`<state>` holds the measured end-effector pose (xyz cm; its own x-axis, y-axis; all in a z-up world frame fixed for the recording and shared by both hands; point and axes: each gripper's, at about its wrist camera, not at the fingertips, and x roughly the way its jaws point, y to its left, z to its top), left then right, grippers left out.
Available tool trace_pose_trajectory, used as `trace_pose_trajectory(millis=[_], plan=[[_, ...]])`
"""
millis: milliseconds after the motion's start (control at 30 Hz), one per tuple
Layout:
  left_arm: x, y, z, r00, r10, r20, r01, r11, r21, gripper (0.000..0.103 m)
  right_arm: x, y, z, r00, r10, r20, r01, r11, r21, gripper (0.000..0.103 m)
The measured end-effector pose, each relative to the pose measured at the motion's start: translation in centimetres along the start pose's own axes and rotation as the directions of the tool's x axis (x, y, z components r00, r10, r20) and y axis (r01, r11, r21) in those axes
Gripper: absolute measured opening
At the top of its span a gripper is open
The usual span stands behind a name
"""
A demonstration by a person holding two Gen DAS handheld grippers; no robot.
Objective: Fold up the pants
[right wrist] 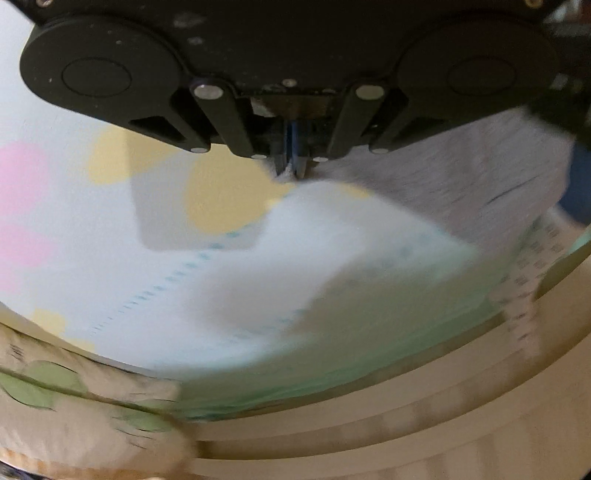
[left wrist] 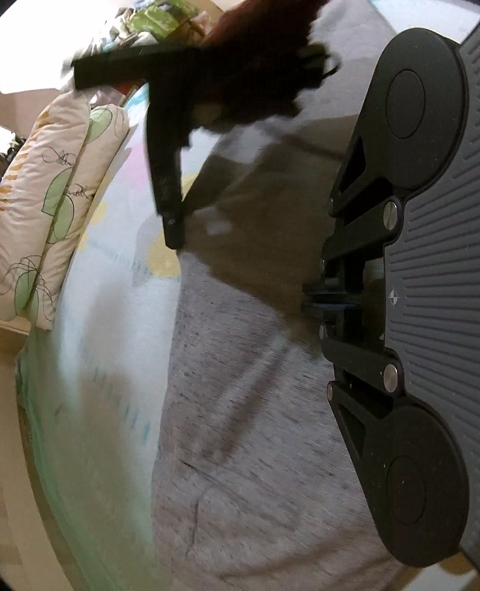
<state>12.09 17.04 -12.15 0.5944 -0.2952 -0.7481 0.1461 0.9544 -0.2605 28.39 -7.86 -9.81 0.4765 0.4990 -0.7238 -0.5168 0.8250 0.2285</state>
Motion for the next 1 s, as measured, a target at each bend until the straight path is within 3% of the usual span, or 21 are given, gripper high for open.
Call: trace_pose_trajectory(millis=[67, 133, 233, 333, 467, 567, 700, 767, 867, 1000], plan=[[-0.3, -0.4, -0.1, 1.0, 0.017, -0.003, -0.017, 0.999, 0.035, 0.004, 1.5, -0.4, 0.2, 0.998, -0.067, -0.02, 0.067, 0.998, 0.013, 0.002], [-0.3, -0.6, 0.4, 1.0, 0.021, -0.01, -0.021, 0.999, 0.036, 0.004, 1.5, -0.8, 0.2, 0.998, -0.068, -0.002, 0.068, 0.997, 0.042, 0.002], [-0.5, -0.7, 0.9, 1.0, 0.021, -0.016, -0.021, 1.0, 0.014, 0.004, -1.9, -0.7, -0.1, 0.992, -0.077, 0.096, 0.073, 0.996, 0.044, 0.009], [-1.1, -1.4, 1.0, 1.0, 0.009, 0.0, -0.009, 1.0, 0.019, 0.004, -6.7, -0.3, -1.4, 0.991, -0.079, 0.111, 0.081, 0.997, -0.015, 0.012], [-1.5, -3.3, 0.3, 0.999, -0.044, -0.013, 0.045, 0.997, 0.064, 0.004, -11.5, 0.7, -5.8, 0.999, -0.048, 0.024, 0.049, 0.997, -0.065, 0.012], [-1.6, -4.7, -0.6, 0.997, -0.073, -0.033, 0.076, 0.99, 0.117, 0.004, -14.4, 1.8, -10.6, 0.996, -0.07, -0.058, 0.065, 0.993, -0.094, 0.012], [0.0, -5.5, -1.8, 0.994, -0.046, -0.098, 0.063, 0.982, 0.175, 0.004, -16.6, 2.4, -16.7, 0.978, -0.106, -0.18, 0.1, 0.994, -0.043, 0.012], [-0.1, -5.9, -1.6, 0.995, -0.03, -0.097, 0.048, 0.98, 0.193, 0.004, -18.2, 2.6, -18.5, 0.982, -0.117, -0.15, 0.116, 0.993, -0.015, 0.012], [-0.2, -6.9, -0.4, 0.994, -0.012, -0.106, 0.032, 0.981, 0.191, 0.005, -19.9, 2.0, -18.4, 0.981, -0.137, -0.138, 0.14, 0.99, 0.014, 0.012], [0.2, -9.7, 1.5, 0.997, -0.031, -0.065, 0.046, 0.969, 0.242, 0.005, -22.0, -0.4, -17.4, 0.965, -0.257, -0.05, 0.257, 0.966, -0.003, 0.018]])
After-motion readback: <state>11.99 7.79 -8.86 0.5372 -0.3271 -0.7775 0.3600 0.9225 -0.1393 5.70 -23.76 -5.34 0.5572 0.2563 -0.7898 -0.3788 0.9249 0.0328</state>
